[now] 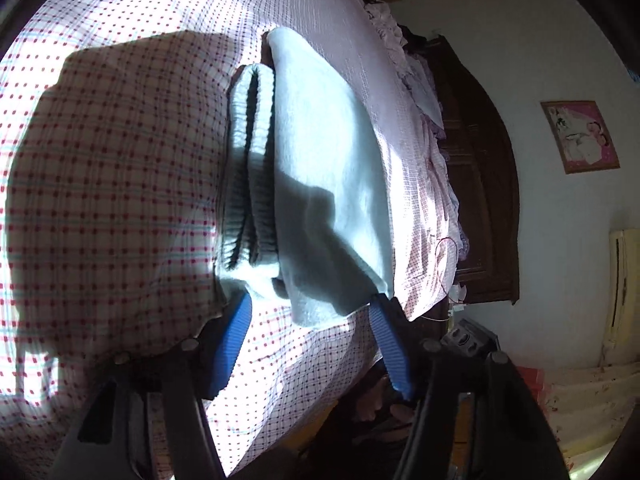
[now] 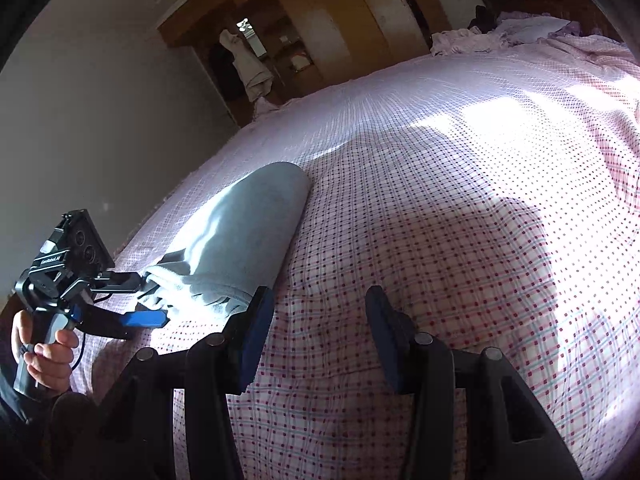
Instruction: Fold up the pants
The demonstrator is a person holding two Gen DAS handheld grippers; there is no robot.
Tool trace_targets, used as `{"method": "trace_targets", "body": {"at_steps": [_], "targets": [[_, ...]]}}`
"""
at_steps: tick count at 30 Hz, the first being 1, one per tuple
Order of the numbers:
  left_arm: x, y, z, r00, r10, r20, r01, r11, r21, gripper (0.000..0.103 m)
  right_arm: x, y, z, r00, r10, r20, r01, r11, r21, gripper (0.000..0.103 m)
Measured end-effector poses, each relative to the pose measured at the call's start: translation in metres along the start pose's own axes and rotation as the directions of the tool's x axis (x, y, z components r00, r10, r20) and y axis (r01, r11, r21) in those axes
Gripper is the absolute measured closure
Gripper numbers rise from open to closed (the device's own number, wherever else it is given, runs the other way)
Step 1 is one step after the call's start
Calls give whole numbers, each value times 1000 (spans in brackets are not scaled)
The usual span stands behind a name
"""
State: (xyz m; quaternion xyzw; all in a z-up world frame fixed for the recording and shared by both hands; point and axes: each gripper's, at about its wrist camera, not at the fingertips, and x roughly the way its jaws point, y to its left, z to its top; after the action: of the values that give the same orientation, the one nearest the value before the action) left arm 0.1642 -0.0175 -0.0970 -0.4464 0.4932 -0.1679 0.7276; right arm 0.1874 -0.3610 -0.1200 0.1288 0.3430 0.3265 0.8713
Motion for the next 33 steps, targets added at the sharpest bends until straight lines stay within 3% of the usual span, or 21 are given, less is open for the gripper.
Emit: {"method": "trace_targets", "body": {"at_steps": [2,5,8,12,20,28,33], "targets": [[-3,-7,5,1000,-14,17,14,1000,11,59,-1,1,0,1000,-3,2,3,1000,-5,62],[-4,-11,10,999,-45,4,45,999,14,62,2,-1,-1,1000,-3,-2,3,1000,0,62],[3,-14,12,999,-42,-20,42,999,15,62,6,-3,-3,1000,1,-14,-1,1000,12,62],[12,-15,19,997,-75,13,75,997,-27,61,5,-2,-4,1000,5,-9,-5,1000,5,62],[-3,-34,42,992,-109,67,108,994,14,61,3,-3,-8,1000,8,-13,-8,1000,5,62],[-16,-32,40,991,-124,48,124,992,-11,61,4,-6,-8,1000,12,-16,-12,1000,10,62],[-9,-24,44,998,-57,27,57,998,-19,52,6,-4,-9,1000,8,-18,-8,1000,7,62]]}}
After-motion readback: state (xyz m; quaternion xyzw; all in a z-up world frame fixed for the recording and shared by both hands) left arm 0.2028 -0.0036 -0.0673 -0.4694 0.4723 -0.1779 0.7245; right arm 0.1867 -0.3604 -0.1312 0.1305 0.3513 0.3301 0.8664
